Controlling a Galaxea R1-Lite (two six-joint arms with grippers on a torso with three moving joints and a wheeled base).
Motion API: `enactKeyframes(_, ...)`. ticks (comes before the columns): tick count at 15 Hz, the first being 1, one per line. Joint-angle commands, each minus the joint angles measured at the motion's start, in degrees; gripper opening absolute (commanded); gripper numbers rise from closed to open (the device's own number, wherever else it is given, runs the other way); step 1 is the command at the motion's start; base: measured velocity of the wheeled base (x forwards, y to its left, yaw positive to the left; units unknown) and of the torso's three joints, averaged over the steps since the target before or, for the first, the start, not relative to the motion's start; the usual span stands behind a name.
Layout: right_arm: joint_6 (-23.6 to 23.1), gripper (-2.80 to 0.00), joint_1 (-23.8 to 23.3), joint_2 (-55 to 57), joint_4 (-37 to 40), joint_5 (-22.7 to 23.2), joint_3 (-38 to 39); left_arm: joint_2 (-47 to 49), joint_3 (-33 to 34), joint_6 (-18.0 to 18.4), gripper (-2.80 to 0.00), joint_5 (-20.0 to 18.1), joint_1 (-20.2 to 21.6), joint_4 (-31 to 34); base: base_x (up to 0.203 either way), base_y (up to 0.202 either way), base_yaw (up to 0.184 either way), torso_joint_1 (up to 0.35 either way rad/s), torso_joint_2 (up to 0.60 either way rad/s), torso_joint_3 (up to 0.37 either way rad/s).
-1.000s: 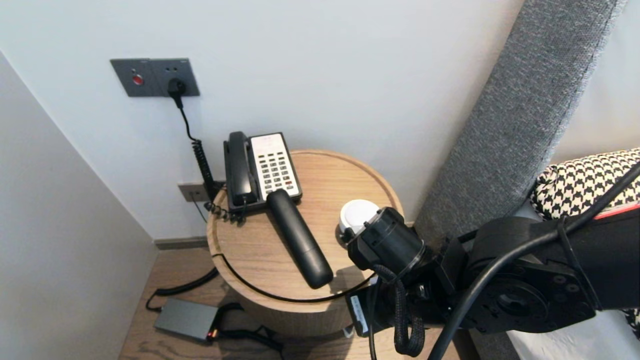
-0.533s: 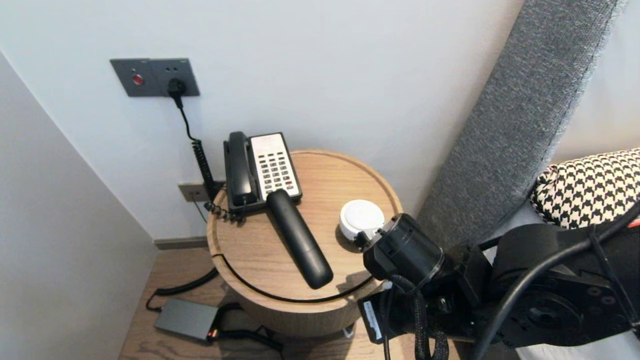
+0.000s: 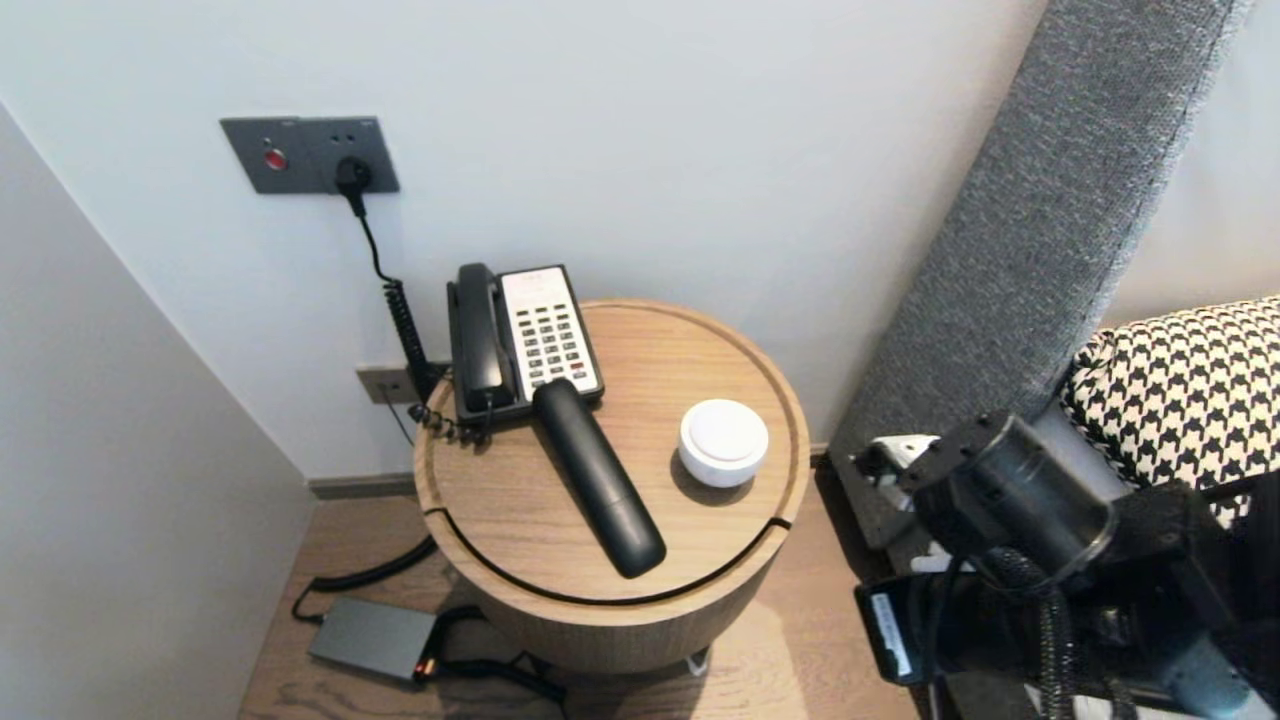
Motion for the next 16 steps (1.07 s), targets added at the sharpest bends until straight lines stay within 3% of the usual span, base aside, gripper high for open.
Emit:
enactKeyframes(1, -0.39, -2.8, -5.37, -9.82, 3.99, -0.55, 1.85, -0.06, 0.7, 0.01, -2.8, 0.0, 0.02, -0.03, 0.0, 0.0, 0.0, 0.0, 0.0, 0.0)
enactKeyframes(6, -7.67, -2.8, -17.03, -26.06, 7.22, -0.83, 6.21, -0.06, 0.7, 0.01, -2.8, 0.0, 0.0, -0.03, 0.0, 0.0, 0.0, 0.0, 0.0, 0.0)
enactKeyframes(10, -11.82, -2.8, -20.38, -34.49, 7.81, -6.53, 11.98, -0.06, 0.7, 0.01, -2.8, 0.0, 0.0, -0.03, 0.0, 0.0, 0.0, 0.0, 0.0, 0.0)
enactKeyframes(11, -12.79, -2.8, -22.66, -35.79, 7.68, -5.99, 13.17, -0.06, 0.7, 0.01, -2.8, 0.0, 0.08, -0.03, 0.0, 0.0, 0.0, 0.0, 0.0, 0.0)
enactKeyframes(12, -14.18, -2.8, -27.31, -37.71, 7.4, -3.71, 14.59, -0.06, 0.7, 0.01, -2.8, 0.0, 0.0, -0.03, 0.0, 0.0, 0.0, 0.0, 0.0, 0.0)
enactKeyframes(14, -18.61, -2.8, -37.04, -43.67, 5.98, 6.76, 18.35, -0.06, 0.7, 0.01, -2.8, 0.0, 0.0, -0.03, 0.0, 0.0, 0.0, 0.0, 0.0, 0.0)
enactKeyframes(16, -23.83, -2.8, -43.13, -50.26, 1.36, 14.97, 25.85, -0.06, 0.7, 0.01, -2.8, 0.0, 0.0, -0.03, 0.0, 0.0, 0.0, 0.0, 0.0, 0.0)
